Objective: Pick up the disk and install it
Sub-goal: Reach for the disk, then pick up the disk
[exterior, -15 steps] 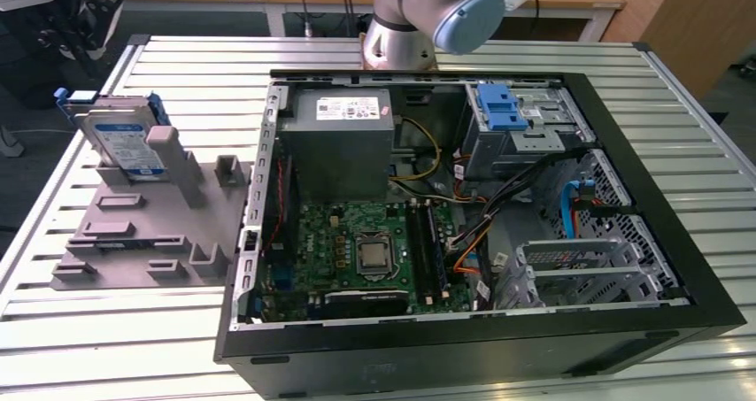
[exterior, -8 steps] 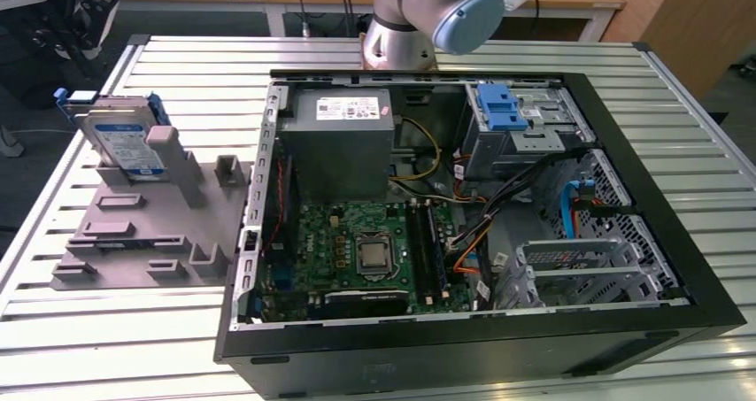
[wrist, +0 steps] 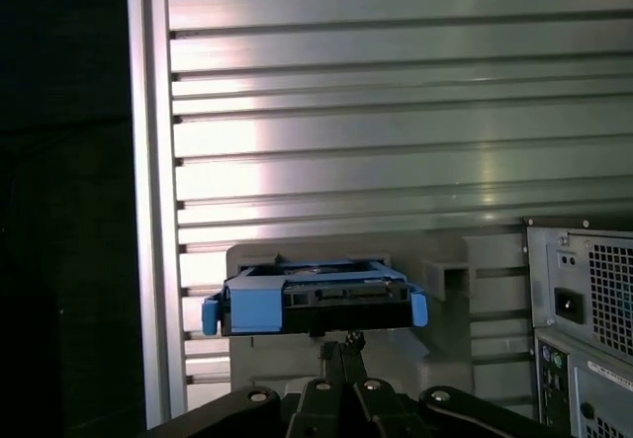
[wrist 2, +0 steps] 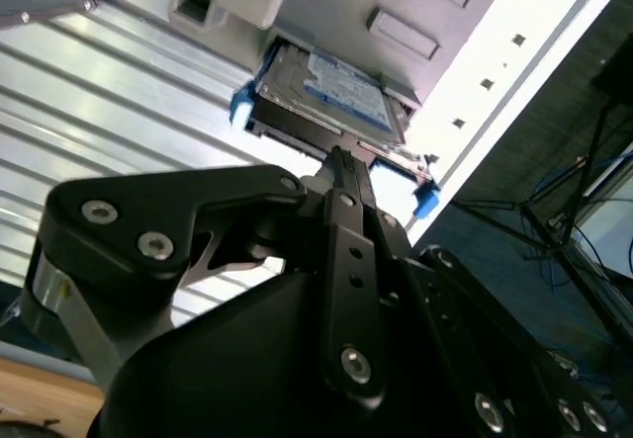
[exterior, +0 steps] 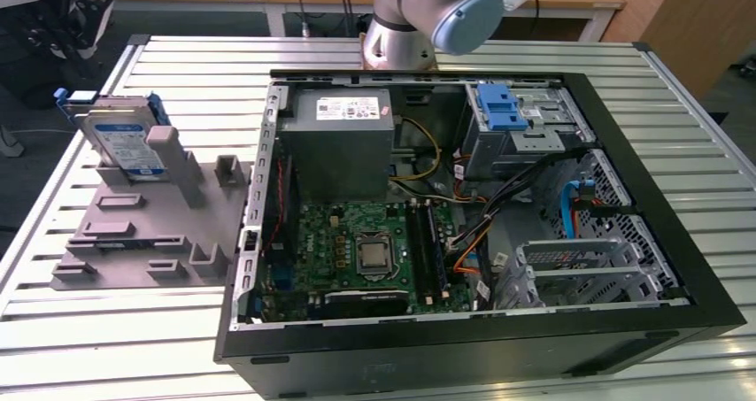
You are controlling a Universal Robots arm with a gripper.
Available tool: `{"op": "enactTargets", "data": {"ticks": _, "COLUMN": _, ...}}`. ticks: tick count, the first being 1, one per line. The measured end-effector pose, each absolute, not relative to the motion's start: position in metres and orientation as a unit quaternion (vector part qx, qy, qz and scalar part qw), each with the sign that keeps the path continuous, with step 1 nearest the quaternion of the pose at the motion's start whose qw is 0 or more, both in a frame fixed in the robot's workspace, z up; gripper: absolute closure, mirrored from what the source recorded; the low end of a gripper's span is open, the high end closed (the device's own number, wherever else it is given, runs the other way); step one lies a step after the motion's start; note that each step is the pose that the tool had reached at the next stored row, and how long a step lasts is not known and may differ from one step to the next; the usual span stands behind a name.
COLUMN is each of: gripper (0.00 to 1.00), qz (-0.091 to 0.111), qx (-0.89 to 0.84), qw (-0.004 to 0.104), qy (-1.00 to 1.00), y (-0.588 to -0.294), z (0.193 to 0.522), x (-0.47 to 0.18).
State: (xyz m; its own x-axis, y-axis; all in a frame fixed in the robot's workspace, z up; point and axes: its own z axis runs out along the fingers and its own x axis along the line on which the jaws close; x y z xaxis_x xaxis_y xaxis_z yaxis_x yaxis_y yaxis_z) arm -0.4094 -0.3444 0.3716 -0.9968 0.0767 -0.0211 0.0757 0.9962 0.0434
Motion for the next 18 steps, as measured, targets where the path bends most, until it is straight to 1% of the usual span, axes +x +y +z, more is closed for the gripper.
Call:
{"op": "enactTargets", "data": {"ticks": 6, "gripper": 0.89, "qz": 0.021, "qx": 0.038, "qw": 0.011, "qy": 0.999, "y": -0.336, "z": 0.37, "x": -0.427}}
{"op": "enactTargets", "data": {"ticks": 18, "gripper": 0.89, "qz": 0.021, "qx": 0.037, "qw": 0.01, "qy": 0.999, "y": -0.336, "z": 0.37, "x": -0.436}}
